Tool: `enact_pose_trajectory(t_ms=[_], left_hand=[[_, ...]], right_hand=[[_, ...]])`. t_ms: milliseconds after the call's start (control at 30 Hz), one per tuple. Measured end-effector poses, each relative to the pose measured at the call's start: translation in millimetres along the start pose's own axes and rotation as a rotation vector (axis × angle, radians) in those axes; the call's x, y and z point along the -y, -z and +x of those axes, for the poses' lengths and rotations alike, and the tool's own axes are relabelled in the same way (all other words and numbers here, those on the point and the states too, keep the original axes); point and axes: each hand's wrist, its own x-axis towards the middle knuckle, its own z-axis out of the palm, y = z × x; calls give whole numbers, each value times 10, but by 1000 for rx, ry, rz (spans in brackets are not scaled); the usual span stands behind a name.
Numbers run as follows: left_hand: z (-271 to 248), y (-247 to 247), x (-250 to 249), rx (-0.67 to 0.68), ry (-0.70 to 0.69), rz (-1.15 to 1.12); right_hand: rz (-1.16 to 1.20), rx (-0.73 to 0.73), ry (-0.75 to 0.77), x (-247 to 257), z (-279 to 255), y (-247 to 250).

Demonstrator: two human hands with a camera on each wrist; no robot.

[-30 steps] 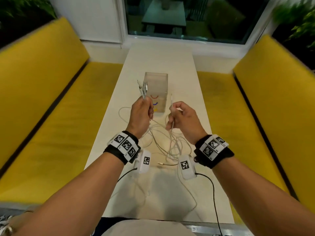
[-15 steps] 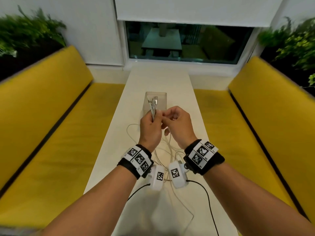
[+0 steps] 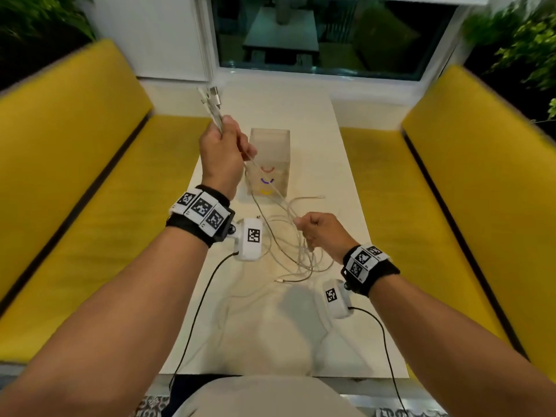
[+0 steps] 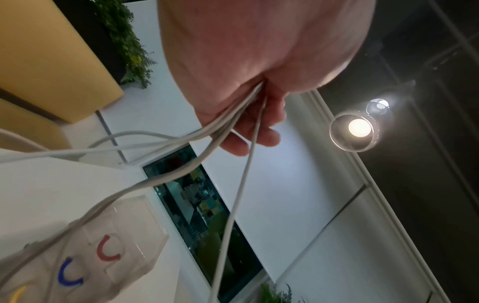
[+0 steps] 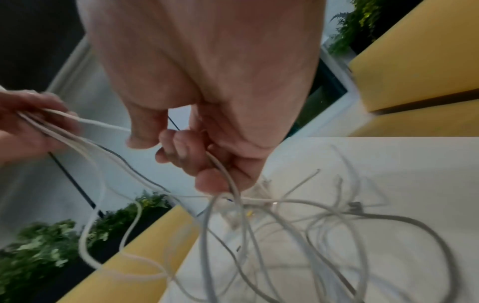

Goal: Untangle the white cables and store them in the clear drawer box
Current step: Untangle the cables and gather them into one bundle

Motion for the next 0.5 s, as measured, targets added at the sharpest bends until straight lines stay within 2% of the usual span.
enact_pose_trajectory(t_ms=[133,300,400,500], left_hand=[[-28,27,-100,-37,-39,-43],[57,107,-580,-86,-178,-141],[112,153,-718,-69,-201,-178],[49,100,-512,-44,-110,-27]], right_hand=[[-89,0,-23,-167,46,74],[-310,23,-37,-458,40,181],[-194,-22,-39,-513,-5,213],[7,-86,-45,-262,4,152]])
